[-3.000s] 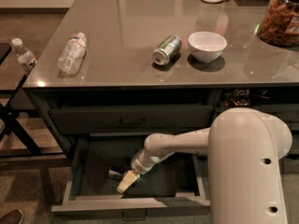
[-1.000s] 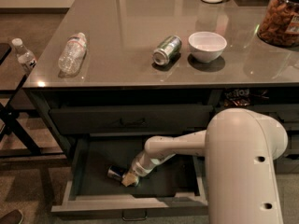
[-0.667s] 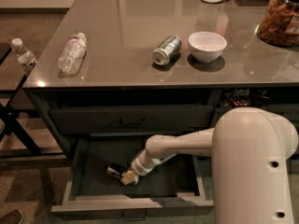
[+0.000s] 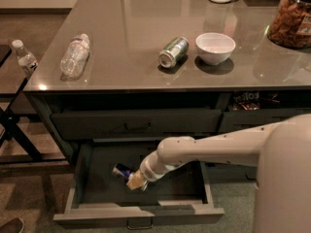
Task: Pick redbull can from middle drawer and place on counter
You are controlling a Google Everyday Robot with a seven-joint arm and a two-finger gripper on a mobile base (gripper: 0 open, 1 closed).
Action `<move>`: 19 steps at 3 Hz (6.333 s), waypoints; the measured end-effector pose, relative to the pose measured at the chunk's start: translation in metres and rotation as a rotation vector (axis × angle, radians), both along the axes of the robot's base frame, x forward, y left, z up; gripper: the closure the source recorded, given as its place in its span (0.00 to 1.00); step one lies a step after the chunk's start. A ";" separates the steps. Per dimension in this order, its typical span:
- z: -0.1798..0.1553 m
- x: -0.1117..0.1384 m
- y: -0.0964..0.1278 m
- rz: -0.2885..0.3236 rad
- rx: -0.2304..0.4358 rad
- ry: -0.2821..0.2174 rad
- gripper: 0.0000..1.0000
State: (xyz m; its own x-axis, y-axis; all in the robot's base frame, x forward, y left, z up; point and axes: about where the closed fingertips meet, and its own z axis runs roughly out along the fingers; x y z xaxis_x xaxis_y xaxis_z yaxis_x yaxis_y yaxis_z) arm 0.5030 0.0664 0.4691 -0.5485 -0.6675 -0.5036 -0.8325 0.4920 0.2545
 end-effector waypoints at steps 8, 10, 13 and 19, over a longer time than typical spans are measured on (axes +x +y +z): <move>0.205 -0.002 -0.021 -0.059 -0.047 -0.164 1.00; 0.262 -0.010 -0.029 -0.064 -0.067 -0.231 1.00; 0.345 0.011 -0.031 -0.075 -0.018 -0.346 1.00; 0.437 0.180 -0.007 -0.139 -0.066 -0.409 1.00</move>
Offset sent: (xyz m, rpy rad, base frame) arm 0.0039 -0.0014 0.0184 -0.0068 -0.0308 0.0005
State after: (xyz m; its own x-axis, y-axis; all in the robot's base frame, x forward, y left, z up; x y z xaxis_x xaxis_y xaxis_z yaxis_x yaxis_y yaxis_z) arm 0.6827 0.0593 0.9059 -0.3994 -0.6394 -0.6570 -0.7830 0.6106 -0.1183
